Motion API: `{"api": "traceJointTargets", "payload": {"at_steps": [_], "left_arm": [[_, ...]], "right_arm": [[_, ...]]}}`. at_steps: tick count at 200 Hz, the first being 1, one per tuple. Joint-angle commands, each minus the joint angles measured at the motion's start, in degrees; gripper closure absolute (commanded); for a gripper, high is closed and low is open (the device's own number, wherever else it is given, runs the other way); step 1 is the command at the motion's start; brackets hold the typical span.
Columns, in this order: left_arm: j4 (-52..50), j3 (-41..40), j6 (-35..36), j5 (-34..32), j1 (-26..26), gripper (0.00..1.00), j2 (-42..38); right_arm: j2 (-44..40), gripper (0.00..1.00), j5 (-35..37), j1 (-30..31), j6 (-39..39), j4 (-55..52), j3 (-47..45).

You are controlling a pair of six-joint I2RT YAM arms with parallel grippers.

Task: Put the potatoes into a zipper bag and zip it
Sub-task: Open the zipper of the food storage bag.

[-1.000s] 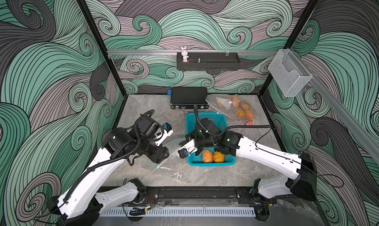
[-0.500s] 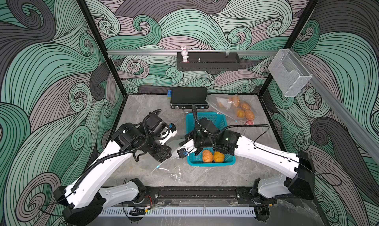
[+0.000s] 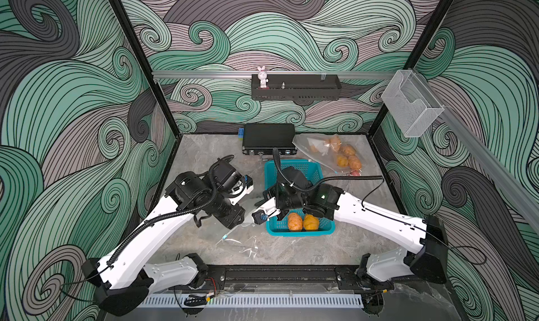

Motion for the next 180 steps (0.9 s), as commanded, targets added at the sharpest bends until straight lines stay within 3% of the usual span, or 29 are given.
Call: {"api": "traceJointTargets", "payload": {"at_steps": [1,180], "left_arm": [[-3.3,2.8,-0.5,-2.1,-0.6,0.50,0.1],[-3.6,3.1,-1.4,-4.3,-3.6,0.53,2.4]], "right_arm": [[-0.1,1.00,-1.7,-0.3,0.6,-1.2,1.7],[-0.2,1.00,-2.8,-0.9,2.6,-1.7,3.0]]}}
